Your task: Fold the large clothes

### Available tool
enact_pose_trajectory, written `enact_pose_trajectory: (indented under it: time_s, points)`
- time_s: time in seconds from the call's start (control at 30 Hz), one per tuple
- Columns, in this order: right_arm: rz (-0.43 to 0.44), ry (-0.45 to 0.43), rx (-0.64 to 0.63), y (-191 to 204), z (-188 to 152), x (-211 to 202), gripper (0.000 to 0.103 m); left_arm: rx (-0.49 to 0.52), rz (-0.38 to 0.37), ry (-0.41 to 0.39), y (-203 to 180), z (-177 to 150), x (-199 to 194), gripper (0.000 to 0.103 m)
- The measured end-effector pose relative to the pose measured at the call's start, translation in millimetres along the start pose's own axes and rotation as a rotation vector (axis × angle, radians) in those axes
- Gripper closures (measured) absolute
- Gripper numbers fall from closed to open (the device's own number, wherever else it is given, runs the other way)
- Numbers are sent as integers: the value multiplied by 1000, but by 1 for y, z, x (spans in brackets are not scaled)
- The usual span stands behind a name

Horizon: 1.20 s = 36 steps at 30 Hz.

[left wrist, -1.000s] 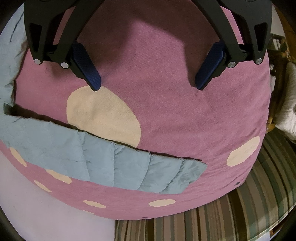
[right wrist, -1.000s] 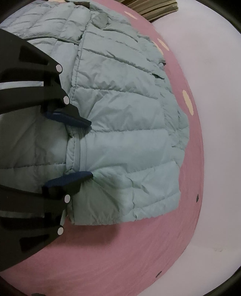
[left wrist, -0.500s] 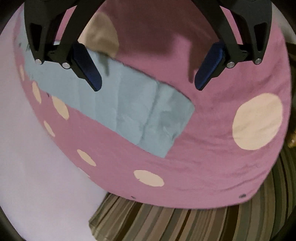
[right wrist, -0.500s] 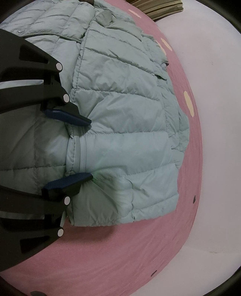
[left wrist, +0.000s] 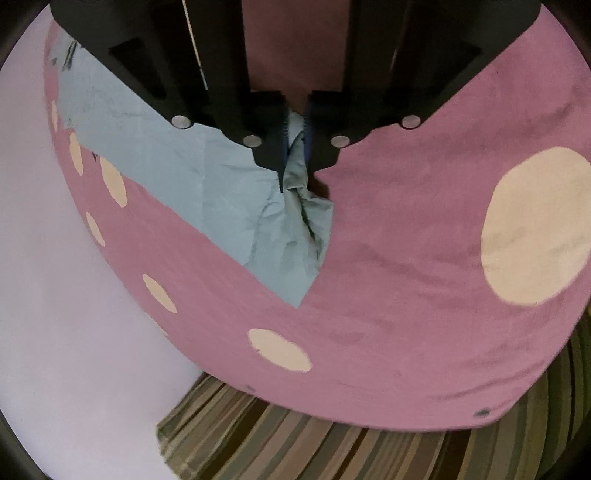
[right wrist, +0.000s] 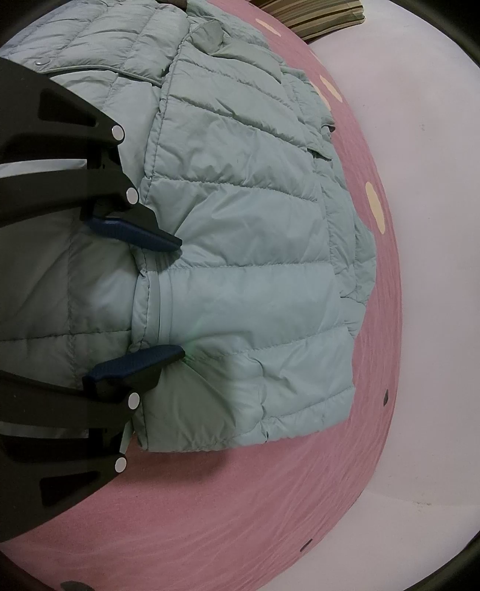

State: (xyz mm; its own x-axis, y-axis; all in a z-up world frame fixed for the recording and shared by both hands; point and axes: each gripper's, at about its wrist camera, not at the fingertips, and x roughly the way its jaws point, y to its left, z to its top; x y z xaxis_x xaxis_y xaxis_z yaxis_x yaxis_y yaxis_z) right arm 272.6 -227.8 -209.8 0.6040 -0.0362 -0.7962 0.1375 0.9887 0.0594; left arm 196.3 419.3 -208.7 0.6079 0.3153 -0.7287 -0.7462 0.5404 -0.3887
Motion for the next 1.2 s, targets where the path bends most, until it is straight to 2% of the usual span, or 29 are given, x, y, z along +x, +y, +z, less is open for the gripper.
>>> enact_pose_trajectory:
  time_s: [0.13,0.23,0.33,0.5,0.6,0.7,0.9,1.1,1.13,1.2]
  points:
    - [1,0,0,0,0,0,50,128,-35,-55,-44,-7,-22,99]
    - [3,-1,2,0,-1,0,50,240,-112,-81,-95,-23,-42,99]
    - [7,-1,5,-1,-1,0,50,367,-203,-91,-156,-52,-62,99]
    - [23,-4,17,-2,0,0,49,571,-368,-47,-264,-129,-84,99]
    - [39,-6,26,-3,1,0,47,688,-420,-32,-316,-183,-91,99]
    - [48,-8,31,-3,0,0,45,772,-463,19,-357,-232,-89,99]
    - [63,-11,42,-2,-1,0,44,890,-478,114,-402,-309,-75,99]
    - [63,-13,46,-1,-2,1,43,952,-470,196,-414,-349,-69,98]
    - [62,-13,46,0,-2,1,43,952,-476,196,-411,-350,-71,92]
    - [60,-14,45,0,-2,1,43,942,-507,202,-407,-346,-83,66]
